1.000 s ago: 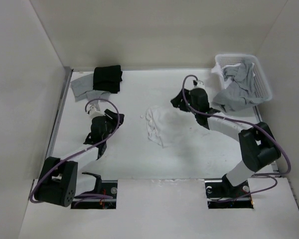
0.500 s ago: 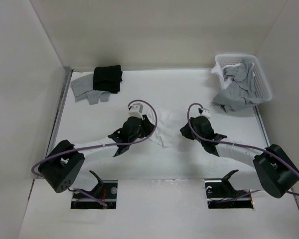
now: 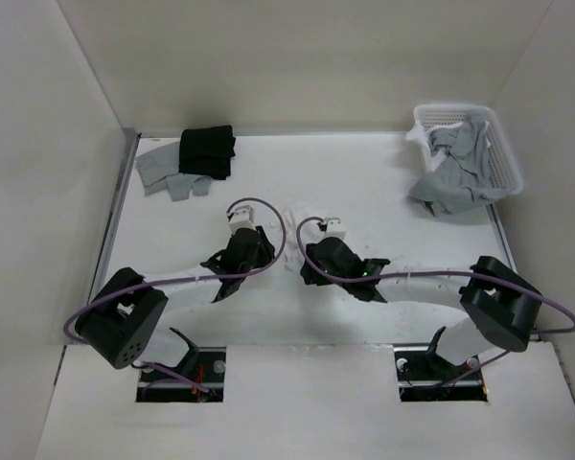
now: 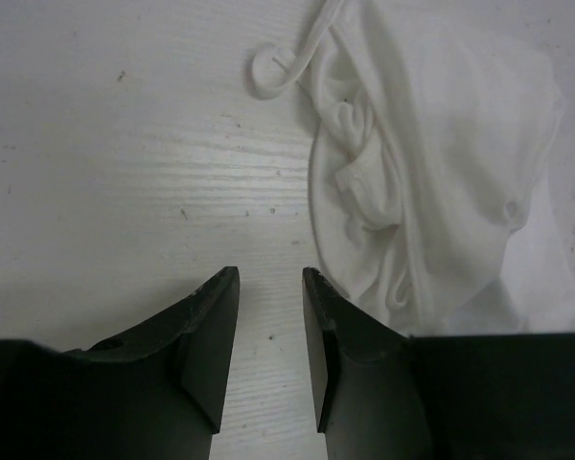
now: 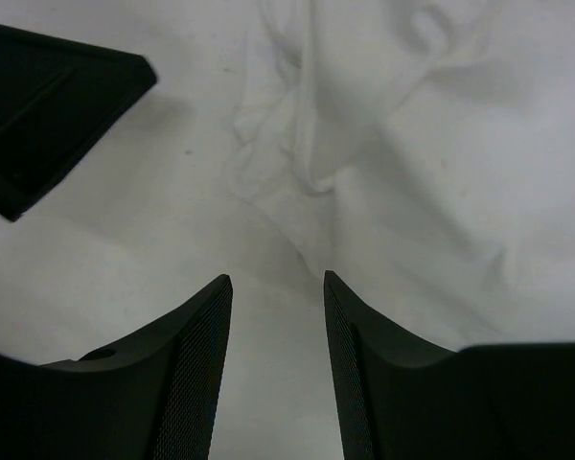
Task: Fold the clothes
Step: Move the tank top to the center of the board
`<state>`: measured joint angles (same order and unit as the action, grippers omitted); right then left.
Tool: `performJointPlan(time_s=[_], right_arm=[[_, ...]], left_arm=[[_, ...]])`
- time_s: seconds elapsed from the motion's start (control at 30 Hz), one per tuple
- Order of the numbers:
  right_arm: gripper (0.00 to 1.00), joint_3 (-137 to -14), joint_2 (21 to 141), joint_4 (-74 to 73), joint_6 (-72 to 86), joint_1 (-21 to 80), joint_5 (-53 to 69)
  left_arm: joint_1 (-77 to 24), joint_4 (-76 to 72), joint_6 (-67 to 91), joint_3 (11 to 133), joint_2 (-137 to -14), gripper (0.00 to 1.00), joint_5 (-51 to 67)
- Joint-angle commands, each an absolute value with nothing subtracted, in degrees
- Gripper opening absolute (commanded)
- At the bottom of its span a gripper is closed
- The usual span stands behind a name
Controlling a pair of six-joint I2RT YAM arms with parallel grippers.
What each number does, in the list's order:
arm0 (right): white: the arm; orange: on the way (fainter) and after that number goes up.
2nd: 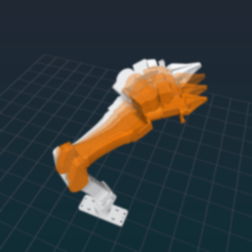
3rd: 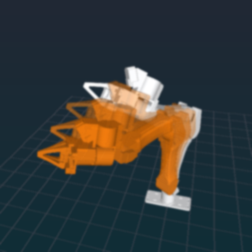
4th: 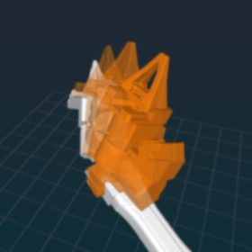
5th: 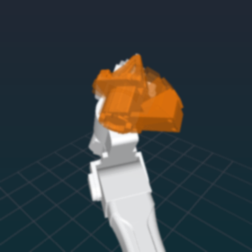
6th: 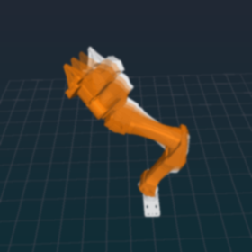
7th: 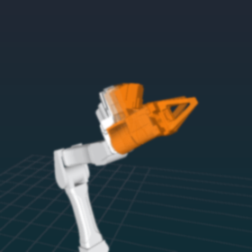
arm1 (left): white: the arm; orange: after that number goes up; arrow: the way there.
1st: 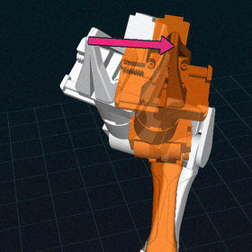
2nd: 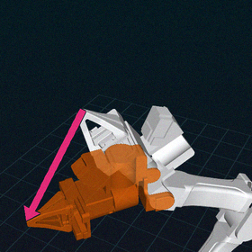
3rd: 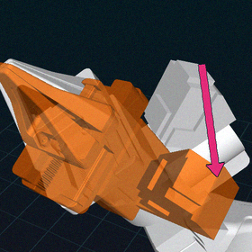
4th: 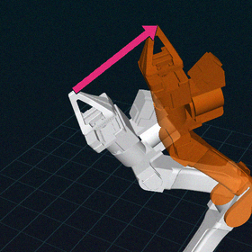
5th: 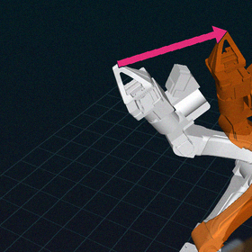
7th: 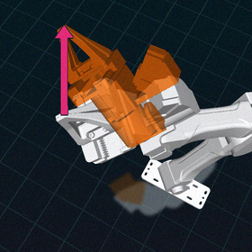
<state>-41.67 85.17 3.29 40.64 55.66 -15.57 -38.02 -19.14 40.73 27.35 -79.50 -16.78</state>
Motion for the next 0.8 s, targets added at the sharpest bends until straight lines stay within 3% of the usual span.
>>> performJointPlan(time_s=[0.0,0.2,0.3,0.37,0.5,0.77], right_arm=[[0.48,-44.47,87.09,-1.04,38.94,55.76,-21.88],[0.45,-48.69,92.81,-7.64,39.02,57.35,-26.63],[0.15,-49.92,94.13,-7.91,39.55,57.43,-26.45],[0.06,-50.79,90.81,-6.95,39.03,57.43,-27.5],[0.06,-57.7,79.32,0.76,29.57,55.0,-23.41],[0.07,-88.66,81.47,5.45,32.69,42.76,-0.1]], left_arm=[[-36.87,-23.11,41.75,26.19,-79.19,0.32,-14.68],[-35.73,-25.48,41.84,25.4,-80.86,0.32,-12.4],[-34.94,-26.37,42.01,25.4,-81.47,0.32,-11.25],[-34.24,-26.54,42.01,25.31,-81.21,0.32,-10.73],[-29.94,-26.63,42.1,26.19,-78.5,0.33,-9.15],[-14.38,-25.93,52.11,24.26,-67.69,0.35,-3.43]])
